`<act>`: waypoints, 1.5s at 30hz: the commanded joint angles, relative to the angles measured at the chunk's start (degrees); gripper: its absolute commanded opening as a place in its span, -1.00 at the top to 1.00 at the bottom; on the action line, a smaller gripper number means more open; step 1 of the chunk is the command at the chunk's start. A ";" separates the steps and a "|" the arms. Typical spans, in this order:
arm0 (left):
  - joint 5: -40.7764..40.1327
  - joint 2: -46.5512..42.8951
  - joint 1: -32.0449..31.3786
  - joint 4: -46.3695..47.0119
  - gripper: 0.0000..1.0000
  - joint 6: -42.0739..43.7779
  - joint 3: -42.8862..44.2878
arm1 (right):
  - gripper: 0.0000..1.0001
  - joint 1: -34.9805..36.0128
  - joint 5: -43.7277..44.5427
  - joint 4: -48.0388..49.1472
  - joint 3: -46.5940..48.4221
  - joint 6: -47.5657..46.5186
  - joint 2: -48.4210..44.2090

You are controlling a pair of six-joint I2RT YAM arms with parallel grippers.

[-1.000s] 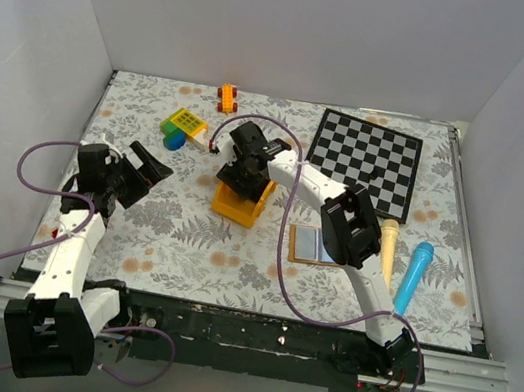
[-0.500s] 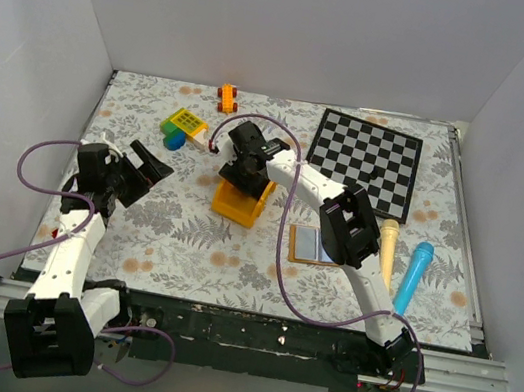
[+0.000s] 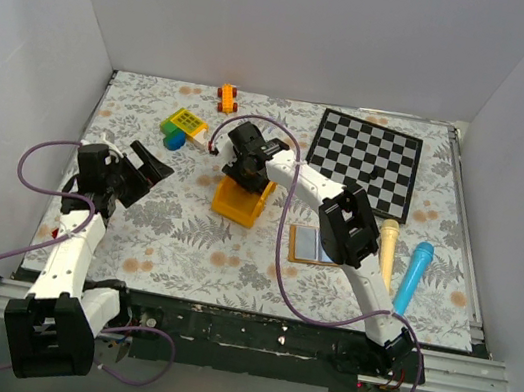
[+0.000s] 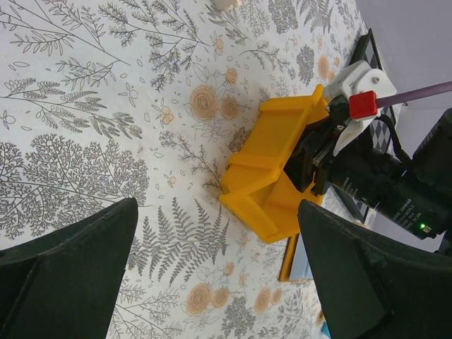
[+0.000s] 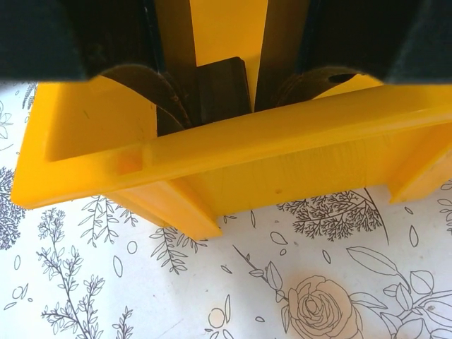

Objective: Put the credit cards into the card holder
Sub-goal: Pick up the credit card from the storage box.

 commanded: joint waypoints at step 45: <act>2.90 -0.35 0.29 2.86 -0.96 -0.05 -1.33 | 0.97 0.81 6.40 2.05 -2.35 2.35 -8.32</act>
